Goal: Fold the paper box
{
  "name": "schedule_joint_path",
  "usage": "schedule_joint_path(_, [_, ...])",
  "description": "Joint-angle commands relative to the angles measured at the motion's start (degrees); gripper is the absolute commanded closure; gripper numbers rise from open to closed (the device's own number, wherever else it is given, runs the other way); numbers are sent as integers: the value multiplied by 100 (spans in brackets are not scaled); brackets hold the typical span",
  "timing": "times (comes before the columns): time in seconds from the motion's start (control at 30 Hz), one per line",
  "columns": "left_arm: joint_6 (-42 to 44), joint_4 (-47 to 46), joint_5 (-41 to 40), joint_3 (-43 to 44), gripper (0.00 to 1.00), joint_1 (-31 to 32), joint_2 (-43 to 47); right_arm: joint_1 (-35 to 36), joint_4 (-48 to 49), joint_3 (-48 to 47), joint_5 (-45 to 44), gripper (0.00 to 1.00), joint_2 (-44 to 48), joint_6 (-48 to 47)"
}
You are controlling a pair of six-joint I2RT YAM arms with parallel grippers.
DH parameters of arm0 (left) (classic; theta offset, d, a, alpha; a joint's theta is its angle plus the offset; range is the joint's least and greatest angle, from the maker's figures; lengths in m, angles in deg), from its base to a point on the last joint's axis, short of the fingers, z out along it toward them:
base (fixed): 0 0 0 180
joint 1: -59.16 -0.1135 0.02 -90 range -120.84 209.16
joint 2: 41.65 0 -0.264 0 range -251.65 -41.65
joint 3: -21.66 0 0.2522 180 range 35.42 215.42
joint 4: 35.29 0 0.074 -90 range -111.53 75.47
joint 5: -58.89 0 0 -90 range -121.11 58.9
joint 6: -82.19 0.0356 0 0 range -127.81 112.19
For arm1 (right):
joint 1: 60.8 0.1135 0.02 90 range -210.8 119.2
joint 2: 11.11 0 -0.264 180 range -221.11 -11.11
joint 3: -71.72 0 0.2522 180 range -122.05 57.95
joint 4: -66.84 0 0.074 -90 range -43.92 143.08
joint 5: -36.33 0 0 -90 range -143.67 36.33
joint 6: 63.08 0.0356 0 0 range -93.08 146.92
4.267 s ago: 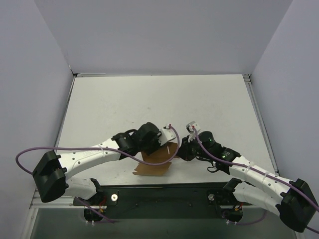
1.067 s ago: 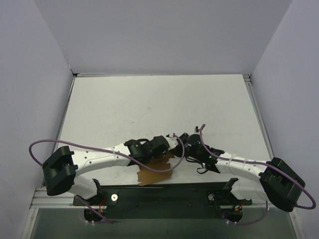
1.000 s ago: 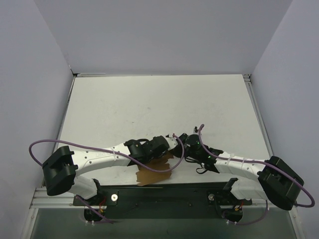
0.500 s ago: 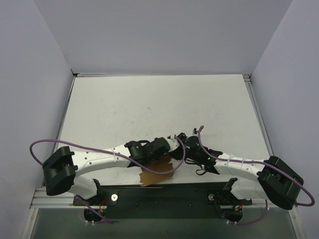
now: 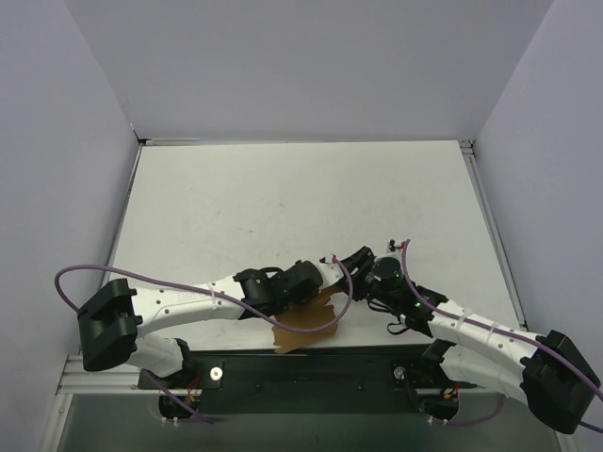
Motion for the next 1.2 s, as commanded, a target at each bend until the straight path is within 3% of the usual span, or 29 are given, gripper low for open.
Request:
schedule_joint_path(0.0, [-27,-179,-123,42,100,48,119,128,-46,-129,-51,52,-6,-102])
schedule_joint_path(0.4, [123,-363,-140,-125,100,303,260,66,727,-50,90,52,-551,144])
schedule_joint_path(0.77, [96,-328,-141,-81,100,321,180,-57,798,99,-7,47,-340,249])
schedule_joint_path(1.17, [87,-328,-229,-63,100,356,189,-22,560,-15,19,52,-630,144])
